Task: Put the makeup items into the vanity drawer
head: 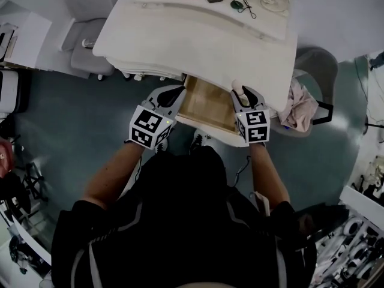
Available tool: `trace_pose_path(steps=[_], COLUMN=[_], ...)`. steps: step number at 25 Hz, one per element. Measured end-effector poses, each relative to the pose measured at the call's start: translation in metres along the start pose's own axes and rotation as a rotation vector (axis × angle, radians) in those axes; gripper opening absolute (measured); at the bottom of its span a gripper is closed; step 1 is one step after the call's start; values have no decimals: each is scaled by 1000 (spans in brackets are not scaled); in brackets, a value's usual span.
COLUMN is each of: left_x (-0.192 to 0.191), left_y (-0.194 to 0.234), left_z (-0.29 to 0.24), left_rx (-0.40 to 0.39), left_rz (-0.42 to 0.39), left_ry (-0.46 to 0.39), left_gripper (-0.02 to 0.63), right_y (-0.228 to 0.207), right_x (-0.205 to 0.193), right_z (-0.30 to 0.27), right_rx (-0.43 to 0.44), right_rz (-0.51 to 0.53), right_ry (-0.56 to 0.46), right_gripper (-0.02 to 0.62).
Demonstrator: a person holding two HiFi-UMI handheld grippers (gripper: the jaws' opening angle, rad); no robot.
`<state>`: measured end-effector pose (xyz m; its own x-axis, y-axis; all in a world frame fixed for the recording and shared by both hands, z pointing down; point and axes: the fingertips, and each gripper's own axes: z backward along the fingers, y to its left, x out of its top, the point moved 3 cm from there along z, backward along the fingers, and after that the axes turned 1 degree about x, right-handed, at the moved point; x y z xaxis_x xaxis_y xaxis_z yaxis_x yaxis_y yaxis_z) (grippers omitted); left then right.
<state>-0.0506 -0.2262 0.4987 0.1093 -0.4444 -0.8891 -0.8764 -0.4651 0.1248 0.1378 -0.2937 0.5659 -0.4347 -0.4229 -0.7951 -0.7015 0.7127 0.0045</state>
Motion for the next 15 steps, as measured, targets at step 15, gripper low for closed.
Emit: trace_pose_path(steps=[15], left_x=[-49], left_y=[10], left_z=[2], left_rx=[94], left_rz=[262], left_ry=[60], left_gripper=[3], right_y=[35], right_x=[-77], right_z=[-57], right_rx=[197], right_rz=[128], right_ry=[189], right_gripper=[141])
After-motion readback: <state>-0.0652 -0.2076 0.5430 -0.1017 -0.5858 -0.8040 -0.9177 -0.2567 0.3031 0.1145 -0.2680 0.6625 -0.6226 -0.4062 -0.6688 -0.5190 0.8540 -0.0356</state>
